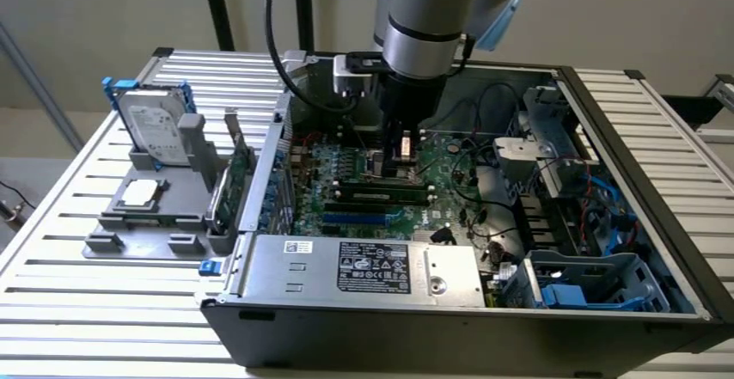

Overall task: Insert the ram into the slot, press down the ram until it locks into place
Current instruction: 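Press down the ram until it locks into place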

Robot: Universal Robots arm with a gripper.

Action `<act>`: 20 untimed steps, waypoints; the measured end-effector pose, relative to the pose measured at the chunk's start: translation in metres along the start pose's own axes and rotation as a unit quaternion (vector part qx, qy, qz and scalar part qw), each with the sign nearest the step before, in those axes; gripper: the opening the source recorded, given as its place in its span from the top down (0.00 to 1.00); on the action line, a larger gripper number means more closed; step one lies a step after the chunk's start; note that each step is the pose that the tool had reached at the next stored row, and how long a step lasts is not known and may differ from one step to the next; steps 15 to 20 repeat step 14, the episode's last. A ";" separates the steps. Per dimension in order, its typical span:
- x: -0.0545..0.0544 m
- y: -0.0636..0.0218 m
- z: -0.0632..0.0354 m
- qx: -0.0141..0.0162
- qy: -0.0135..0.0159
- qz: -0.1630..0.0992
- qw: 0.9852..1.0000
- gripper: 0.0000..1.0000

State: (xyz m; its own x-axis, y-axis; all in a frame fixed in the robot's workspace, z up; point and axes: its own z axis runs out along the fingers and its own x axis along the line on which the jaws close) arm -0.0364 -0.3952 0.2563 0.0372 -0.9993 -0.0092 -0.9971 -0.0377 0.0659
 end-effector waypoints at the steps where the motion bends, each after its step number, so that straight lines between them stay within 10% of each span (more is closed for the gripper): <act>1: 0.000 0.0000 0.0001 0.000 0.000 0.000 1.000 0.89; 20: 0.000 0.0000 0.0000 0.000 0.000 0.000 1.000 0.89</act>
